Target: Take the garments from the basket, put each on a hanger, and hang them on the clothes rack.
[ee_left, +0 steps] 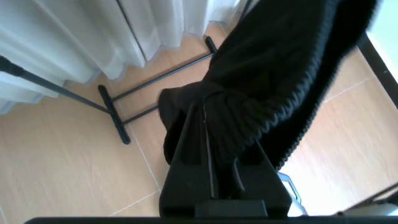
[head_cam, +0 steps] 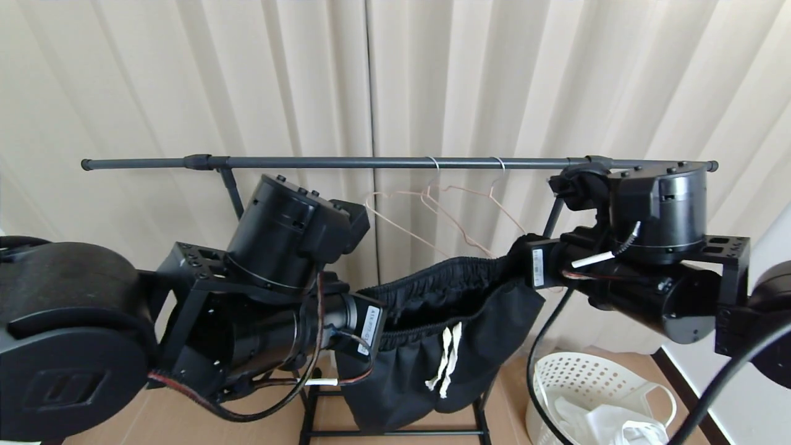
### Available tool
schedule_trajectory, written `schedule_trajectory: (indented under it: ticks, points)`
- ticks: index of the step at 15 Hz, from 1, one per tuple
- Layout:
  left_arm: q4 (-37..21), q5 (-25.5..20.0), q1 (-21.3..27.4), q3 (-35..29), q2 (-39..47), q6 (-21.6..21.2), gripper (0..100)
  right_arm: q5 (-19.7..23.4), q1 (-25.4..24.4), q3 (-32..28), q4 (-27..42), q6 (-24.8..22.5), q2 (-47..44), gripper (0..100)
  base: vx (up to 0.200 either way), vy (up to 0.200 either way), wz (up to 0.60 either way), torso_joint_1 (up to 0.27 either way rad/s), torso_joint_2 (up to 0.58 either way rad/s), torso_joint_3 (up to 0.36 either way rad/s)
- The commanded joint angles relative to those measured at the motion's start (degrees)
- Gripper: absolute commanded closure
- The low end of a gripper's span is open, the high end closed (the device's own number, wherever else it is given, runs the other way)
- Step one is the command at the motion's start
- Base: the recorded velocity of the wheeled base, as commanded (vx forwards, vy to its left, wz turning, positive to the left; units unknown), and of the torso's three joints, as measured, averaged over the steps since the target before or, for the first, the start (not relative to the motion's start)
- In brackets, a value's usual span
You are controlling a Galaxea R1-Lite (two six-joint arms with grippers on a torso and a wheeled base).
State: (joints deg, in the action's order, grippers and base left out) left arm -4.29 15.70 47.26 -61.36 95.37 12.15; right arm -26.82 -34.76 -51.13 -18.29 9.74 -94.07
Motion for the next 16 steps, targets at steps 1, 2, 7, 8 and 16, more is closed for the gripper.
schedule_trajectory:
  ticks: [1,2,7,8,16]
  points:
    - [0.2,0.0,-0.8,-3.8,5.8,-0.1,100,-0.2,0.6,3.8,2.2,-1.1,5.3,100,0.0,0.0,0.0,0.0,0.0,0.0]
    - [0.4,0.0,-0.7,-4.7,6.8,0.0,100,-0.3,1.2,4.3,3.0,-3.3,6.0,100,0.0,0.0,0.0,0.0,0.0,0.0]
    - [1.0,-0.1,-0.6,-7.2,9.3,-0.4,100,-0.3,2.1,6.0,3.1,-6.7,7.7,100,0.0,0.0,0.0,0.0,0.0,0.0]
    - [0.9,-0.1,-0.4,-7.2,9.4,-0.4,100,-0.3,2.1,6.5,3.1,-6.9,7.8,100,0.0,0.0,0.0,0.0,0.0,0.0]
    - [0.9,-0.3,-0.2,-5.9,7.9,-0.6,0,0.0,4.9,7.2,3.2,-8.3,8.6,100,0.0,0.0,0.0,0.0,0.0,0.0]
